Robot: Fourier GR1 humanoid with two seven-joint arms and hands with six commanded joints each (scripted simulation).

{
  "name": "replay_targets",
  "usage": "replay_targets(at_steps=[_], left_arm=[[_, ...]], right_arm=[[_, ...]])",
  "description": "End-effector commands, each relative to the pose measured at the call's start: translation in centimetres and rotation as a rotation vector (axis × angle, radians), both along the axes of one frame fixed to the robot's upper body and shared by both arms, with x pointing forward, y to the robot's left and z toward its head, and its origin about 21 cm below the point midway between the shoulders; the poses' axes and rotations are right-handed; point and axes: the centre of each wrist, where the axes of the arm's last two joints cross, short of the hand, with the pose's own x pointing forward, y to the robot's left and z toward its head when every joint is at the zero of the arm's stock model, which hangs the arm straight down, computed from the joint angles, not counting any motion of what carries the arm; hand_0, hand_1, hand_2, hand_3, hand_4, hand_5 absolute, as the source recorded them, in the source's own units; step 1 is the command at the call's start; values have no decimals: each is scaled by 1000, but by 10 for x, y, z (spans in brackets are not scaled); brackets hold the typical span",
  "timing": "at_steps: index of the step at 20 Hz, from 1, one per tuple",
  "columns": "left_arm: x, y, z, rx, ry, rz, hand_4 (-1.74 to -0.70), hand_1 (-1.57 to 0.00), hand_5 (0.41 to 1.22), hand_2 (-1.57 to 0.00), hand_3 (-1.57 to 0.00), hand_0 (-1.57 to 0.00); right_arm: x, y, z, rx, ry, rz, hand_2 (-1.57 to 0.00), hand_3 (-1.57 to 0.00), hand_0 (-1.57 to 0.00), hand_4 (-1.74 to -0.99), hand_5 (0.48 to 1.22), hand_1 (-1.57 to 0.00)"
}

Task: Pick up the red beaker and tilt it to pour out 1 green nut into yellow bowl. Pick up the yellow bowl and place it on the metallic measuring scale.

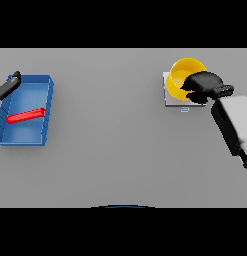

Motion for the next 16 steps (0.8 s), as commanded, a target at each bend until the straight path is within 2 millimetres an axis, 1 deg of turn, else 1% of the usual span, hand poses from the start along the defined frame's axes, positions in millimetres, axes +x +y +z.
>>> replay_targets(at_steps=[1, 2, 3, 4, 5, 6, 7, 8, 9, 10, 11, 13, 14, 16], left_arm=[[0, 2, -1, -4, 3, 3, -730, 1, 720, 1, 1, 1], [1, 3, -1, -5, -2, 2, -732, 1, 723, 1, 1, 1], [2, 0, 2, -6, -7, -8, -733, 1, 728, 1, 1, 1], [0, -2, -3, -8, 2, -10, -732, 1, 729, 1, 1, 1], [2, 0, -2, -10, -1, -7, -729, 1, 723, 1, 1, 1], [2, 0, -5, -5, 2, -3, -727, 1, 717, 1, 1, 1], [1, 5, -4, -4, 1, 2, -725, 1, 712, 1, 1, 1], [2, 2, -2, -2, -3, -5, -724, 1, 708, 1, 1, 1], [1, 2, -2, -2, -7, -8, -723, 1, 705, 1, 1, 1], [3, 1, -2, -8, 0, -1, -722, 1, 703, 1, 1, 1], [3, 2, -2, -8, -2, -1, -722, 1, 700, 1, 1, 1], [1, 1, -2, -11, -2, -6, -722, 1, 697, 1, 1, 1], [1, -1, 1, -3, 0, -6, -719, 1, 696, 1, 1, 1], [4, 0, 4, -7, -3, 1, -720, 1, 693, 1, 1, 1]], right_arm=[[0, -4, 1, 14, 7, 0, -1330, -1057, -1128, -1701, 1221, -1322], [1, -4, 2, 19, 6, -9, -1186, -937, -902, -1660, 1143, -1150], [1, -6, 1, 28, 13, -19, -1042, -833, -721, -1619, 1072, -980], [2, -6, 5, 21, 17, -27, -913, -742, -577, -1588, 1016, -828], [2, -6, 2, 8, 27, -33, -799, -669, -461, -1563, 971, -703], [2, -4, 2, 4, 33, -35, -693, -613, -369, -1539, 933, -582], [2, -6, 0, -4, 36, -17, -601, -565, -295, -1517, 902, -475], [3, -6, 4, -10, 33, -3, -519, -525, -236, -1501, 877, -380], [2, -8, 3, -20, 33, 10, -446, -490, -188, -1485, 859, -304], [2, -6, 0, -24, 33, 10, -375, -449, -150, -1469, 842, -243], [3, -8, 1, -22, 36, 9, -311, -411, -120, -1456, 827, -194], [4, -7, -1, -37, 57, -12, -202, -352, -77, -1431, 799, -124], [3, -7, -4, -41, 61, -20, -161, -323, -61, -1422, 785, -99], [2, -9, -4, -40, 68, -30, -103, -272, -39, -1410, 759, -63]])
